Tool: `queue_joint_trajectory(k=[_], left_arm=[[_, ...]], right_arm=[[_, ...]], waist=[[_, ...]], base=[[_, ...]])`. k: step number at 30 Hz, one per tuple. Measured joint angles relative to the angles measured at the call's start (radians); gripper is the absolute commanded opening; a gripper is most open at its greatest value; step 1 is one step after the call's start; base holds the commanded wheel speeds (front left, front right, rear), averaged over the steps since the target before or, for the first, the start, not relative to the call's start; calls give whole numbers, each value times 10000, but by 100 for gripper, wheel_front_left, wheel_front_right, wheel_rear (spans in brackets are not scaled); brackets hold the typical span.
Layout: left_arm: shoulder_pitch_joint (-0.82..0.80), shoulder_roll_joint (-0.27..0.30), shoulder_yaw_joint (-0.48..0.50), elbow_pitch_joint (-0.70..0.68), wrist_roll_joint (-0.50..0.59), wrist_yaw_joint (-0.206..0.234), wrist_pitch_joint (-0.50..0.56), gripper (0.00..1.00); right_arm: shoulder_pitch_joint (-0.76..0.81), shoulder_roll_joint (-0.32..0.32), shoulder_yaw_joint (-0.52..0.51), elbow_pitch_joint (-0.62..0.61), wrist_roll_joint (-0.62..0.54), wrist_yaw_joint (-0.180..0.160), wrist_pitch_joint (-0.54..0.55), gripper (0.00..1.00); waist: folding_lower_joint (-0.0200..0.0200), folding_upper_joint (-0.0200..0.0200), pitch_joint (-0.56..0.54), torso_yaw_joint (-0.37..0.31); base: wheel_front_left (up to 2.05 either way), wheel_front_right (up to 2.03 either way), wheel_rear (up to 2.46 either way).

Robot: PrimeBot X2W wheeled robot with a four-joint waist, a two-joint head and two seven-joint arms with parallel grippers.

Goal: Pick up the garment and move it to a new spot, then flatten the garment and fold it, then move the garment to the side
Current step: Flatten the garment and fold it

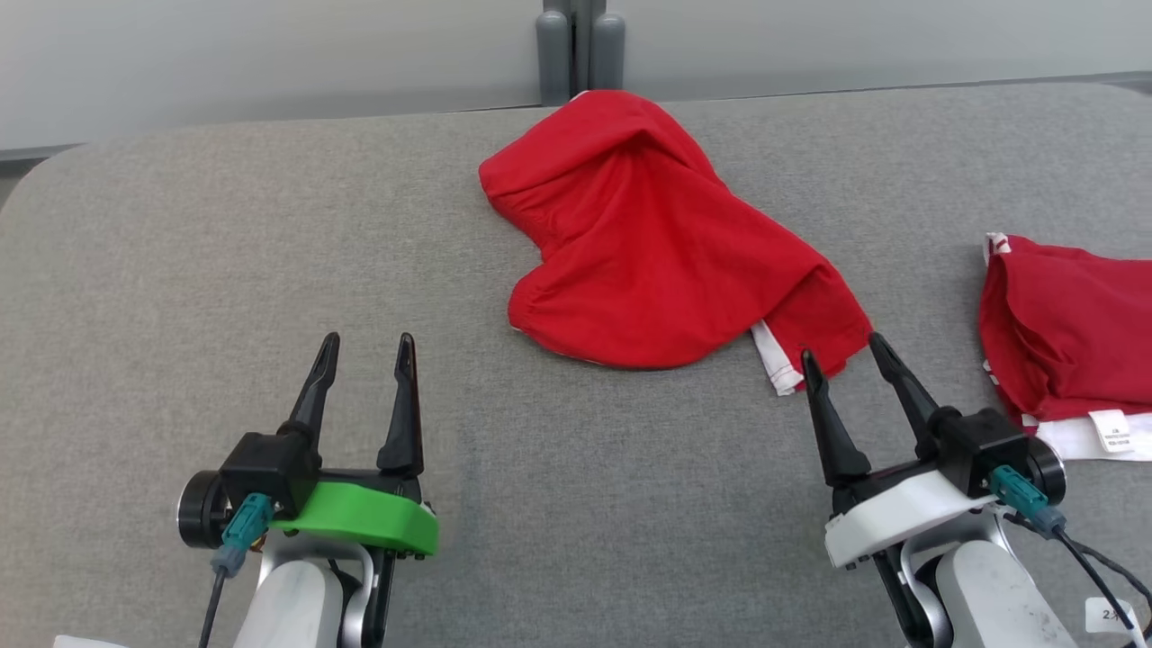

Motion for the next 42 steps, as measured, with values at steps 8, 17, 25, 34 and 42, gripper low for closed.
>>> queue_joint_trajectory(k=[8, 17, 25, 34, 42], left_arm=[[-11, -6, 44, 38, 36, -44, 0, 100], [-68, -4, -75, 98, 33, -123, 0, 100], [-167, -4, -368, 132, -54, -123, 0, 100], [-222, -4, -474, 211, -54, -119, 0, 100], [-340, -4, -596, 245, -56, -119, 0, 100]], right_arm=[[506, 316, -54, -222, -33, -2, 0, 100], [239, 491, 221, 1083, 959, -2, 602, 100], [-491, 504, 224, 2449, 1521, -2, 568, 100], [-1100, 500, 94, 3482, 1674, -2, 213, 100], [-1655, 499, -17, 4080, 1580, -2, 58, 100]], waist=[[0, 0, -25, -527], [0, 0, 181, -316], [0, 0, 343, 199], [0, 0, 633, 634], [0, 0, 842, 844]], base=[[0, 0, 0], [0, 0, 0], [0, 0, 0], [0, 0, 0], [0, 0, 0]])
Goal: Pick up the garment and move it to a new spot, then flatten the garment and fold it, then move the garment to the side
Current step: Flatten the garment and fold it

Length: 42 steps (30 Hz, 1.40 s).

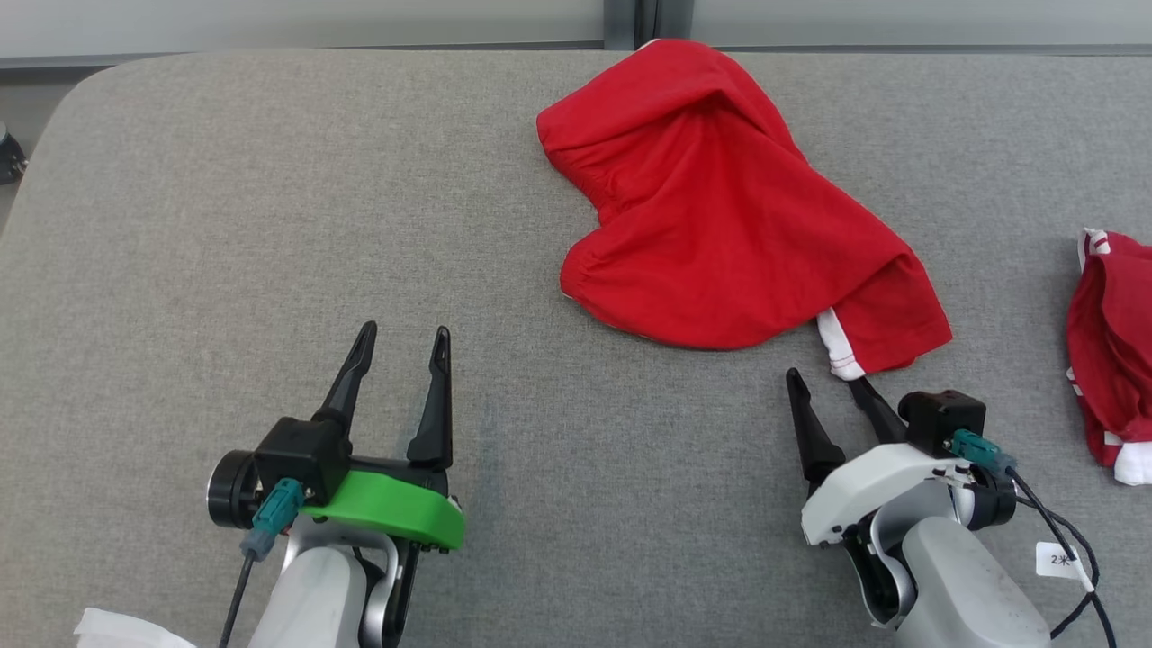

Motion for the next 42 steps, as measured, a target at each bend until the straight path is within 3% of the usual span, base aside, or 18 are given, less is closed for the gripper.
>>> queue_joint_trajectory(k=[7, 21, 34, 35, 36, 37, 42], left_arm=[[-28, 0, -15, 42, 2, 0, 0, 100], [-30, 0, -90, 148, 4, -12, 0, 100], [-78, 0, -119, 151, 4, -48, 0, 100], [-85, 0, -117, 151, 4, -56, 0, 100], [-89, 0, -119, 151, 4, -56, 0, 100], [-90, 0, -109, 157, 4, -56, 0, 100], [-84, 0, -105, 245, 38, -63, 0, 100]], right_arm=[[-204, 6, -134, 198, -320, 0, -56, 100], [117, 4, 67, -606, -625, 0, -56, 100], [-448, 8, -165, 305, -934, 0, -56, 100], [-561, 2, -255, 437, -1080, 0, -58, 75], [-584, 4, -268, 510, -1133, 0, -58, 25], [-603, 6, -268, 571, -1191, 0, -58, 0], [-627, 6, -477, 416, -1202, 0, -58, 0]], waist=[[0, 0, 21, 32], [0, 0, -126, -159], [0, 0, 16, 145], [0, 0, 46, 177], [0, 0, 55, 184], [0, 0, 57, 180], [0, 0, 17, -2]], base=[[0, 0, 0], [0, 0, 0], [0, 0, 0], [0, 0, 0], [0, 0, 0], [0, 0, 0], [0, 0, 0]])
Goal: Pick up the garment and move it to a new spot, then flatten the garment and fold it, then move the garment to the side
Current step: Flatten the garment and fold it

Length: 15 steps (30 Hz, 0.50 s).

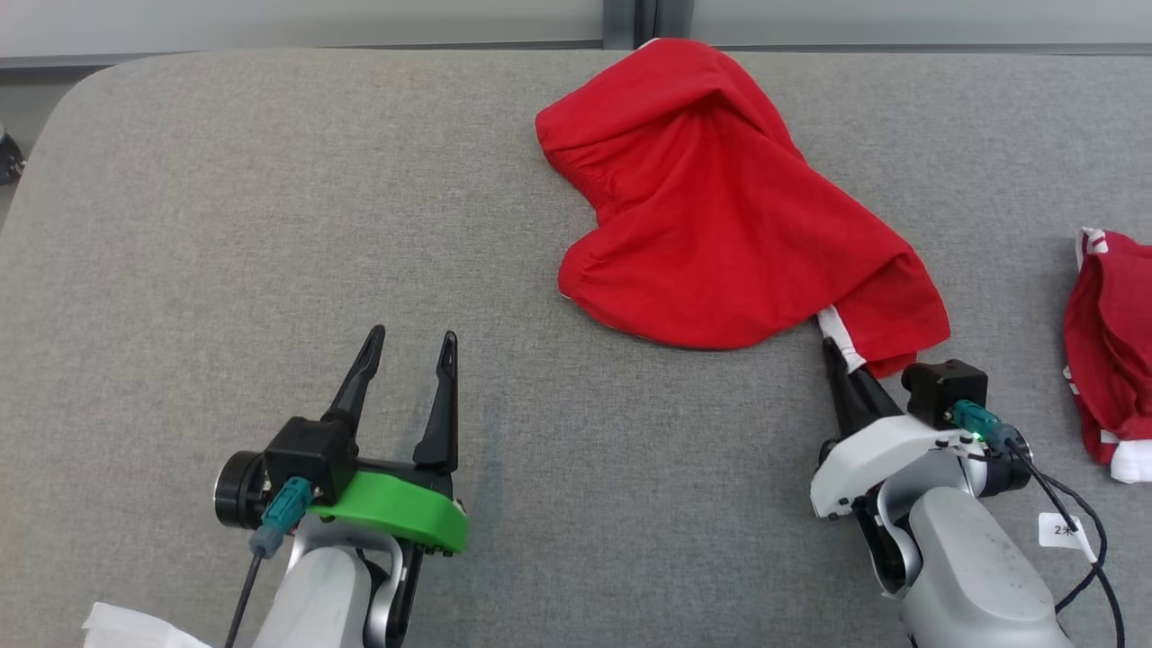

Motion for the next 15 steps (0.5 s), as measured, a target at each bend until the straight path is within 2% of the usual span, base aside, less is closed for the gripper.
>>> queue_joint_trajectory(k=[5, 15], left_arm=[[5, 0, -50, 167, 136, -48, 0, 100], [-360, -2, -462, 863, 704, -382, 0, 100]], right_arm=[[355, -190, -407, -673, 6, 0, 2, 0], [745, -1124, -757, -1618, 612, 0, 186, 0]], waist=[[0, 0, -68, -396], [0, 0, -122, -1316]], base=[[0, 0, 0], [0, 0, 0]])
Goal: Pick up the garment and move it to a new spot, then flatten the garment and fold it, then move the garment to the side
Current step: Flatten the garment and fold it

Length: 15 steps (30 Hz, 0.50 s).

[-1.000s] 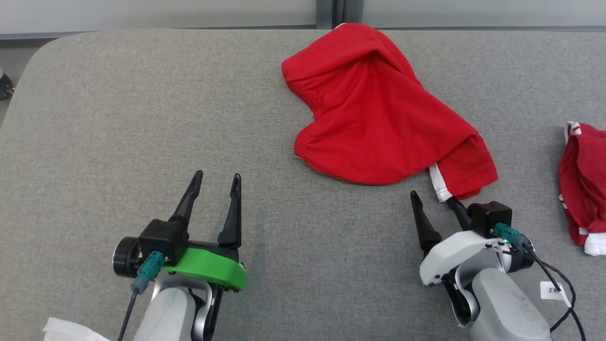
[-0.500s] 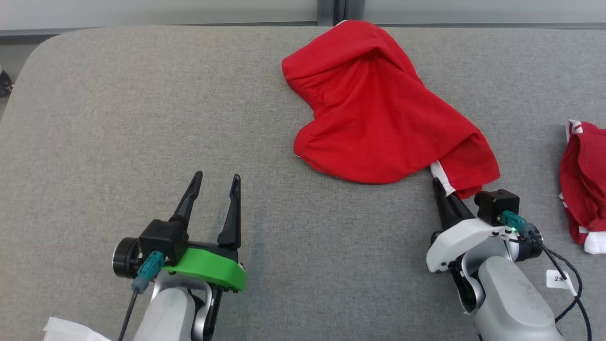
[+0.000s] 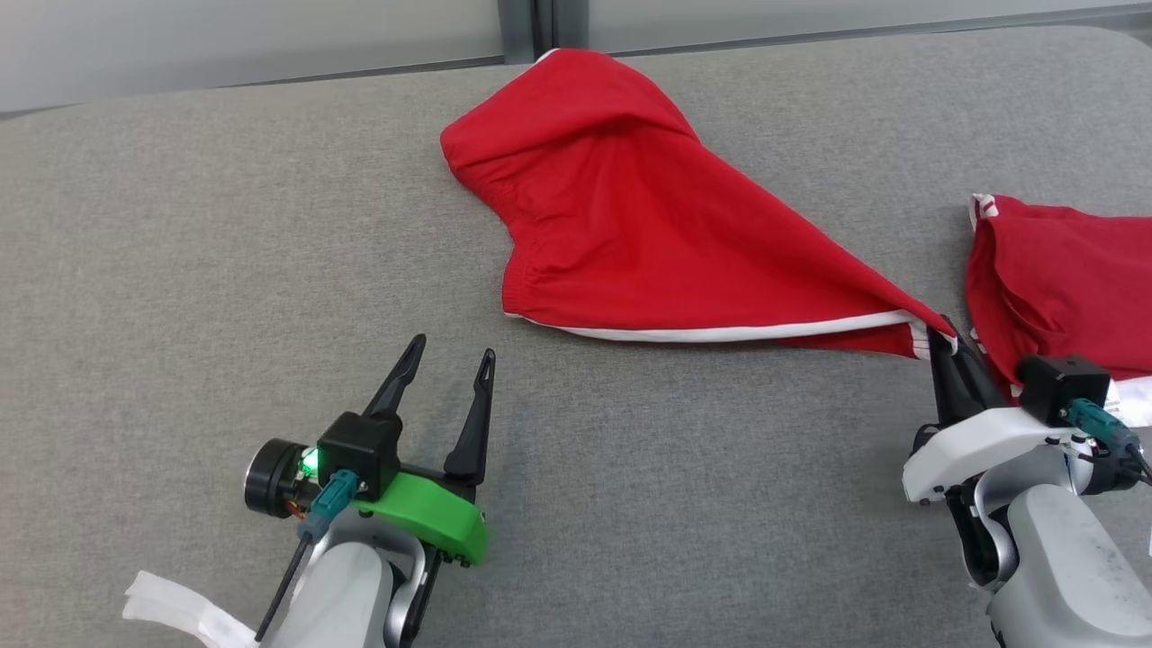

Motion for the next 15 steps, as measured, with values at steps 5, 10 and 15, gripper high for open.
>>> queue_joint_trajectory(k=[5, 10, 15], left_arm=[[-341, 17, -155, 481, 253, -176, 0, 100], [-855, 40, -709, 1250, 316, -347, 0, 100], [-1519, 56, -1081, 2339, 180, -387, 0, 100]], right_arm=[[-10, -157, 123, -295, 186, 0, 245, 0], [-25, -184, 387, -439, 337, 0, 405, 0], [-25, -251, 487, -476, 376, 0, 416, 0]], waist=[[0, 0, 75, -364], [0, 0, 220, -590], [0, 0, 255, -657]], base=[[0, 0, 0], [0, 0, 0], [0, 0, 0]])
